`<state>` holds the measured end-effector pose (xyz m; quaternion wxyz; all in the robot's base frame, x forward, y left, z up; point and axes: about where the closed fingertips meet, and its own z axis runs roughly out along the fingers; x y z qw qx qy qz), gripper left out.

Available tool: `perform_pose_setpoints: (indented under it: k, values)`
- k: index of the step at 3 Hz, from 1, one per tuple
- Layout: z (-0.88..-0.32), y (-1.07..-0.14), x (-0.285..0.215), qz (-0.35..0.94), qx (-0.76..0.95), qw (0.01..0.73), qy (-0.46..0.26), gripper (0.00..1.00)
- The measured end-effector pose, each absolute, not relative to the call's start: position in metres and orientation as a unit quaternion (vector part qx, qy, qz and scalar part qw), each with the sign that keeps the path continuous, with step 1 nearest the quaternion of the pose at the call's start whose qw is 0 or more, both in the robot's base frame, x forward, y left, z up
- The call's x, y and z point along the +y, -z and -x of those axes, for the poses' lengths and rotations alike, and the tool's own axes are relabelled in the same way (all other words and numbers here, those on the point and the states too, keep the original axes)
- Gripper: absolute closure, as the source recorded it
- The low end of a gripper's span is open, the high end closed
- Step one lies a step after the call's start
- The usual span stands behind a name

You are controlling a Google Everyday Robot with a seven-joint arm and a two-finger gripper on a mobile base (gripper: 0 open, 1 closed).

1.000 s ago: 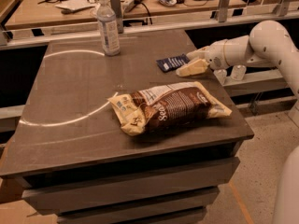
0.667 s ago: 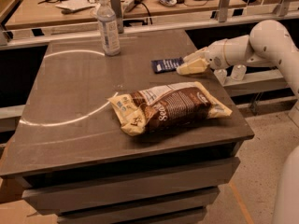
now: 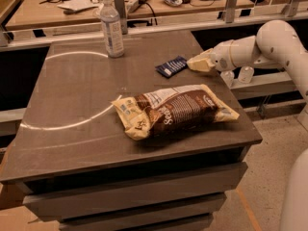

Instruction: Move rxbar blueberry near blue plastic bottle

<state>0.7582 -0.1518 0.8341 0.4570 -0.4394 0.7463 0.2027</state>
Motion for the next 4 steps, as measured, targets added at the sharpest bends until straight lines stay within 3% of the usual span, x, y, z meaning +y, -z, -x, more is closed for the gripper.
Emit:
perform_pose_setpoints:
  k: [2, 4]
  values:
    - [-0.732, -0.886, -0.075, 0.455, 0.691, 0.492, -0.270, 1.00]
    - [-0.755, -0.889, -0.031, 0.455, 0.680, 0.510, -0.267, 1.00]
